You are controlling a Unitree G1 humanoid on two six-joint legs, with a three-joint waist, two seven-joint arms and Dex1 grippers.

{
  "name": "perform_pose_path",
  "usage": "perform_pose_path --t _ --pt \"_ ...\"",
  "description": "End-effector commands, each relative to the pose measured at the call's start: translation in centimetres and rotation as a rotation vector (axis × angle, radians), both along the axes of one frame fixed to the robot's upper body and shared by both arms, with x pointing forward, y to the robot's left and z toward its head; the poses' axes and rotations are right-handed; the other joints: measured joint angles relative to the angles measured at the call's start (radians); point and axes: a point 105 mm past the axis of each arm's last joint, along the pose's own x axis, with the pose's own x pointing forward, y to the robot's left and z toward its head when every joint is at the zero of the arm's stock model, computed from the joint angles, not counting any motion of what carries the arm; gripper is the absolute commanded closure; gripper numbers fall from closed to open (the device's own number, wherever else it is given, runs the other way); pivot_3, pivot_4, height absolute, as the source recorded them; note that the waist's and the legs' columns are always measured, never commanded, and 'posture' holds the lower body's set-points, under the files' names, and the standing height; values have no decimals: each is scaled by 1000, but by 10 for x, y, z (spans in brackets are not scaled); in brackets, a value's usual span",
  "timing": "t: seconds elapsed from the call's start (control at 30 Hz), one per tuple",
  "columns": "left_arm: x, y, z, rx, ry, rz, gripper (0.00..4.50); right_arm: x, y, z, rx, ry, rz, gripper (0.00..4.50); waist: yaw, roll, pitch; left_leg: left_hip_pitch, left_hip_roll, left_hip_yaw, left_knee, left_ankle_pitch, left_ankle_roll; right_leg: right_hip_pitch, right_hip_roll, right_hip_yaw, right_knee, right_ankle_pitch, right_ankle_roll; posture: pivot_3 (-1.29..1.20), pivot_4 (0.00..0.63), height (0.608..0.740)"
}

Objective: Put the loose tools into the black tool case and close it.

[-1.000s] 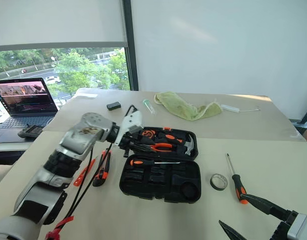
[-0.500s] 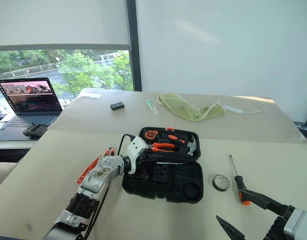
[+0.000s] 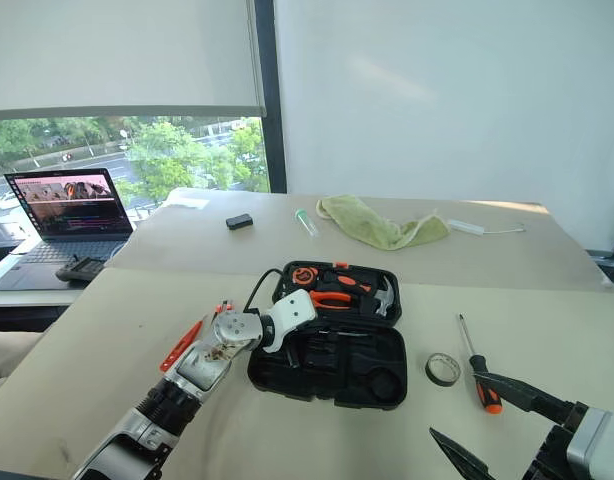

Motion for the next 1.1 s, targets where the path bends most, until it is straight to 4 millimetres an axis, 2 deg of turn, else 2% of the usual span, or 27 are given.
perform_pose_path --t 0.03,0.1,0.17,0.27,0.3,0.37,0.4,0.5,0.57,0.6,0.63,0.77,0.87,0.93,1.07,1.1 --pt "-10 0 32 -241 40 -31 4459 7 3 -1 13 6 0 0 -3 1 2 0 0 0 0 0 0 -1 -2 0 1 0 1 0 150 740" --pt "-20 10 55 -333 44 -64 4459 16 -1 -5 18 13 -40 0 -6 5 6 -3 0 0 0 0 0 -2 -2 0 2 0 1 0 150 740" --pt "-31 21 69 -396 136 -108 4459 25 -7 -7 33 26 -92 0 -10 0 11 -7 1 0 0 2 -3 -8 -1 0 4 1 0 0 150 740" --pt "-60 47 93 -399 177 -224 3770 46 -21 -21 57 171 -225 0 -26 0 11 -18 0 0 0 4 -6 -19 6 -1 7 6 5 0 150 740" --pt "-71 57 99 -376 197 -262 3317 52 -27 -25 52 226 -270 0 -29 0 11 -18 0 0 0 4 -7 -19 5 0 8 6 4 0 150 740" --pt "-92 71 107 -317 238 -328 2568 64 -49 -32 -126 273 -413 0 -29 2 12 -18 0 0 0 5 -7 -19 3 -1 7 4 2 0 150 740" --pt "-98 74 110 -302 255 -343 2262 67 -56 -34 -179 290 -459 0 -29 2 13 -18 0 0 0 4 -7 -19 4 -2 7 3 -1 0 150 740" --pt "-120 87 113 -235 296 -379 1194 75 -60 -44 -98 462 -450 0 -17 0 15 -18 -1 -1 0 3 -4 -17 7 -3 4 0 -3 0 150 740" --pt "-132 94 113 -192 319 -382 647 85 -71 -49 -73 532 -509 0 -16 -3 17 -18 -1 0 0 3 -4 -16 9 -1 2 1 -3 0 150 740" --pt "-136 97 112 -176 325 -375 237 90 -76 -53 -78 555 -542 0 -19 -6 19 -18 -2 0 0 3 -3 -16 10 -1 2 1 -3 0 150 740" --pt "-141 99 110 -162 330 -370 47 93 -82 -56 -85 579 -574 0 -20 -7 20 -18 -1 1 1 3 -4 -16 12 0 2 1 -3 0 150 740" --pt "-149 101 108 -162 322 -331 47 109 -87 -68 -58 662 -622 0 -21 -7 21 -19 -1 1 1 3 -4 -17 13 1 2 1 -3 0 150 740" --pt "-151 98 106 -159 294 -309 0 117 -93 -78 -89 705 -657 702 -26 -7 21 -19 -1 2 1 4 -4 -17 14 1 2 2 -2 0 150 740" --pt "-151 95 108 -179 277 -295 0 119 -93 -82 -104 720 -651 1472 -22 -7 21 -20 -1 2 0 4 -4 -17 14 0 2 3 -1 0 150 740" --pt "-151 92 109 -199 261 -275 0 122 -93 -84 -133 718 -644 2574 -26 -6 21 -20 -1 2 0 4 -4 -18 15 1 2 6 4 0 150 740" --pt "-152 91 110 -204 259 -272 0 122 -94 -84 -139 710 -648 3083 -26 -6 21 -19 -1 2 0 4 -4 -17 15 1 2 6 4 0 150 740"
